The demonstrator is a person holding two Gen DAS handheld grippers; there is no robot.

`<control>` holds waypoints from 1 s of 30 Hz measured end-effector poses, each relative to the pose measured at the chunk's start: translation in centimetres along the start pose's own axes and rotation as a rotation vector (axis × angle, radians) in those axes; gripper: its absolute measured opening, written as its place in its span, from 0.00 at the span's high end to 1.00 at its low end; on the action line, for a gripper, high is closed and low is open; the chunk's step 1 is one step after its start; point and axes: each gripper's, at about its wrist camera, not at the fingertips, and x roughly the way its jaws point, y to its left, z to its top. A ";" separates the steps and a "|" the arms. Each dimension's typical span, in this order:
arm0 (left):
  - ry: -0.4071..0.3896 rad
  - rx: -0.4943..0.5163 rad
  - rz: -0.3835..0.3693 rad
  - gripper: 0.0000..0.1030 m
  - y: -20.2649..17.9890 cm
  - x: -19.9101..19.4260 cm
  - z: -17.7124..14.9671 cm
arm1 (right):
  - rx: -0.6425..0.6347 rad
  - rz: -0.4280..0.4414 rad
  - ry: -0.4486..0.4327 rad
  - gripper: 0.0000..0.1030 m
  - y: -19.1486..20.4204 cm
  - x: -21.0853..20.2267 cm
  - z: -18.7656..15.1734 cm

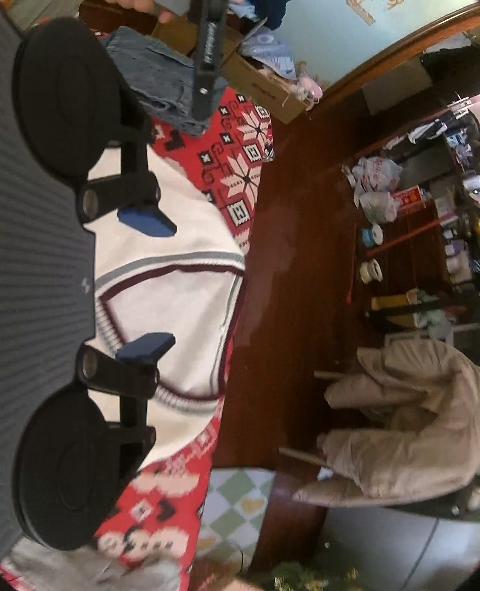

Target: Fold clothes

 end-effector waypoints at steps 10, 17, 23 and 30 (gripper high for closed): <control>0.087 -0.311 -0.237 0.48 3.3 6.0 3.1 | 0.086 0.038 0.037 0.46 -2.1 8.8 5.3; 0.251 -0.370 -0.372 0.43 4.1 11.9 4.4 | 0.102 0.040 0.049 0.42 -3.0 12.6 6.9; 0.359 -0.480 -0.501 0.42 4.5 14.5 4.8 | 0.148 0.023 0.060 0.38 -3.4 13.9 6.6; 0.414 -0.542 -0.618 0.36 3.1 13.6 3.2 | 0.183 0.018 0.072 0.32 -3.3 14.0 5.4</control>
